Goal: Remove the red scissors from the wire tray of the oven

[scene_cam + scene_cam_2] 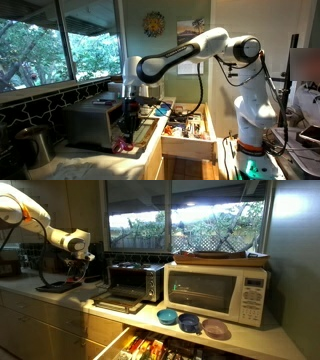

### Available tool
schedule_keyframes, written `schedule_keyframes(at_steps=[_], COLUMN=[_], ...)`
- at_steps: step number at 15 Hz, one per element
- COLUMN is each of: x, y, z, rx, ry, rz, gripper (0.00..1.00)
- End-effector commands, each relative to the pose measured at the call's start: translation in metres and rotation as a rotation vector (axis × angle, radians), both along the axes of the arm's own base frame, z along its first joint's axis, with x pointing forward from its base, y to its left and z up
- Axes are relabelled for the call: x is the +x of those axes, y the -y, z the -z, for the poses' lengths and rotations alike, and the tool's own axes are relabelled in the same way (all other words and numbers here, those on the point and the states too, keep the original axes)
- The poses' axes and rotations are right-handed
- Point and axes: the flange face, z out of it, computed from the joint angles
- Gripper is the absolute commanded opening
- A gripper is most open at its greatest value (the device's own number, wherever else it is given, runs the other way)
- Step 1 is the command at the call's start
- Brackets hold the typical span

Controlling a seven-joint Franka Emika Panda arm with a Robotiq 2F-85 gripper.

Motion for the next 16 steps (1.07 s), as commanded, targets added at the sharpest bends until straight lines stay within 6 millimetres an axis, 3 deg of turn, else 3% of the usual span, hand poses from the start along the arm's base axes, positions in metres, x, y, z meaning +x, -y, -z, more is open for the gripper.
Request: schedule_keyframes(at_steps=[1, 4, 7, 12, 16], x=[0.030, 0.060, 0.078, 0.078, 0.070], y=[-0.008, -0.005, -0.020, -0.058, -0.070], z=[0.020, 0.050, 0.068, 0.081, 0.096], rx=[-0.021, -0.028, -0.059, -0.148, -0.173], ry=[0.018, 0.013, 0.004, -0.001, -0.136], rz=[-0.110, -0.126, -0.166, -0.231, -0.296], gripper=[0.02, 0.02, 0.02, 0.02, 0.02])
